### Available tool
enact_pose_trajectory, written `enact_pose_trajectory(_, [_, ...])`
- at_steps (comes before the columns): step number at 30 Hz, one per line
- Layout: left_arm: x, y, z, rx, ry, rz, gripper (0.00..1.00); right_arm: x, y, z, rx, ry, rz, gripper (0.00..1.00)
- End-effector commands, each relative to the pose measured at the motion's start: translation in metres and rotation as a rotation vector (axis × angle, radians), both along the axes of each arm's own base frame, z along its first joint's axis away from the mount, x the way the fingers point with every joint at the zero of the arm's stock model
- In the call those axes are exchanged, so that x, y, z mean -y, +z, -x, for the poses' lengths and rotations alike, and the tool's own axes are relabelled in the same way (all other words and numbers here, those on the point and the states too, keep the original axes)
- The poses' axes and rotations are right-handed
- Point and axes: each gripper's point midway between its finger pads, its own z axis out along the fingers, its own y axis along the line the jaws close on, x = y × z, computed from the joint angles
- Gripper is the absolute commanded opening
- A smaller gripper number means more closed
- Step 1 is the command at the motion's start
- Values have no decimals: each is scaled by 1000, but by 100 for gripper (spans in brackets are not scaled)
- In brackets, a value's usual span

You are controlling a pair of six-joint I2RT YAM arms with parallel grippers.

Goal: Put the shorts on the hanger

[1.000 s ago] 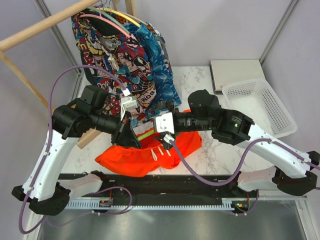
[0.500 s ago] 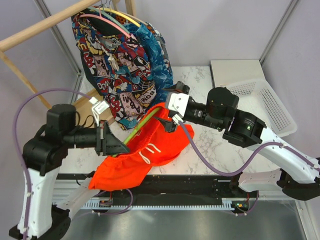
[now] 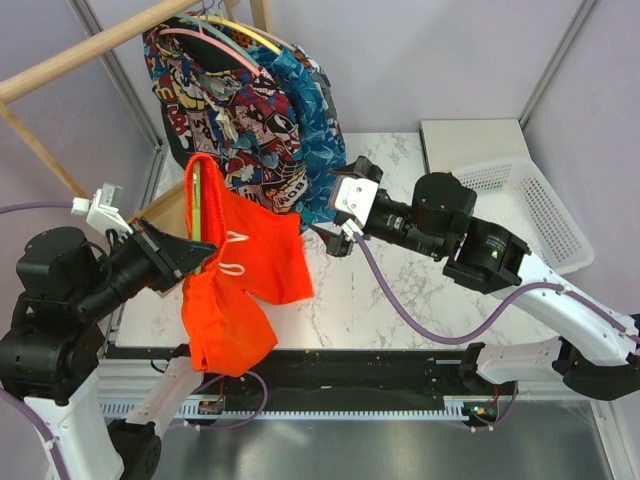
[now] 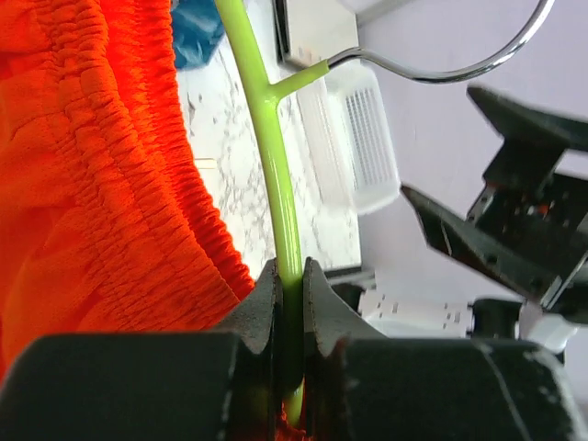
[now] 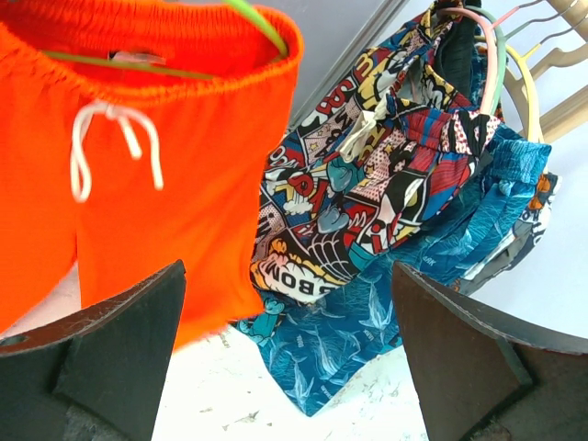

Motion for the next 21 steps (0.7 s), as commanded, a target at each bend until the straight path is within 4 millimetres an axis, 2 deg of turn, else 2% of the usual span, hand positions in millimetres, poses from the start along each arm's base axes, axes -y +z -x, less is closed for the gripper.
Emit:
enact_pose_trajectory(1, [-21,66,-26,224,207,117,2,6,21,-4,40,-28,-53,98])
enact_pose_trajectory(2, [-24,86,-34,309,229,131,2,6,22,-5,40,-30,-56,98])
enact_pose_trajectory(4, [-35,100,-50,353,298,133,2,5,21,-6,41,-33,-56,98])
enact_pose_trajectory(6, [-46,109,-64,362,371,129,2,4,22,-7,42,-33,-65,98])
enact_pose_trajectory(7, [-48,105,-81,331,394,121,2,4,23,-7,43,-31,-67,98])
enact_pose_trajectory(9, [-54,111,-98,349,442,129,2,3,24,-7,40,-33,-77,98])
enact_pose_trajectory(10, [-55,114,-108,356,454,139,2,4,25,-7,38,-34,-80,98])
enact_pose_trajectory(12, [-57,135,-122,446,468,161,2,4,24,-8,32,-39,-85,98])
enact_pose_trajectory(13, [-56,139,-135,459,466,167,2,5,25,-8,29,-41,-88,98])
enact_pose_trajectory(16, [-56,157,-153,526,475,177,2,8,25,-8,31,-50,-94,98])
enact_pose_trajectory(17, [-59,155,-167,522,500,174,2,10,23,-9,30,-54,-92,98])
enact_pose_trajectory(21, [-59,166,-198,572,509,185,2,15,25,-9,35,-62,-96,98])
